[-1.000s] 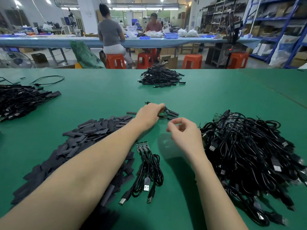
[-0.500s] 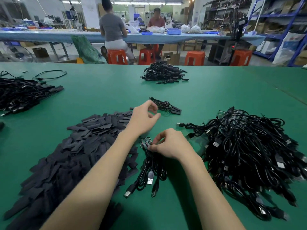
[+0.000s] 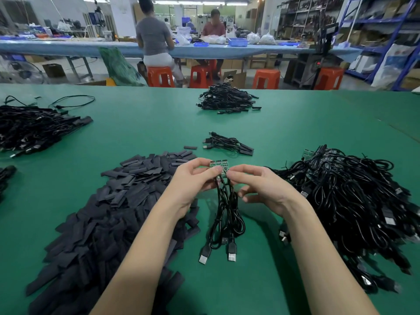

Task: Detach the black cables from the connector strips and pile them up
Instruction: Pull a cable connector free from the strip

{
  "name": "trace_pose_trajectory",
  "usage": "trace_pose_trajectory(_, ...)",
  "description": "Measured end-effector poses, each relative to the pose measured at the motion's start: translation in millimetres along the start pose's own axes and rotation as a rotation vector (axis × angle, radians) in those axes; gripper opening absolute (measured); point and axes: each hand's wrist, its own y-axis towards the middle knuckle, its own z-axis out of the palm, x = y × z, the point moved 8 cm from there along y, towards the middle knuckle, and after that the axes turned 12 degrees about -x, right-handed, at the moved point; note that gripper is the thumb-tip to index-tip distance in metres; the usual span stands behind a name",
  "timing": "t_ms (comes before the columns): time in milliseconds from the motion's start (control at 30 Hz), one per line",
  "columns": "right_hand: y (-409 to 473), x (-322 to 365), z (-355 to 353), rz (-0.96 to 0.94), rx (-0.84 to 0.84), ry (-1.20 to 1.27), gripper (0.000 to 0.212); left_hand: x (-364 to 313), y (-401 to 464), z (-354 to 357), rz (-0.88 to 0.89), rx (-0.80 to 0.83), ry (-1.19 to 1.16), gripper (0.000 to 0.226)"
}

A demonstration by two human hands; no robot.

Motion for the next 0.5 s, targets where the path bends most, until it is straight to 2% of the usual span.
trace_pose_trajectory(133, 4.4, 4.3, -5.1, -0.069, -0.086, 0.098, 0.019, 0.1, -4.8, 6.3, -0.056, 0.091, -0.048, 0.028)
trace_pose_trajectory(300, 4.8, 4.2, -1.1, -0.086, -0.048, 0.087, 0.032, 1.9, -7.2, 9.2, -0.044, 0.117, -0.015, 0.021)
trace_pose_trajectory(500, 5.4, -6.3, 16.3, 0.057, 0.106, 0.304, 0.012, 2.3, -12.0, 14.9, -0.110, 0.233, -0.077, 0.022)
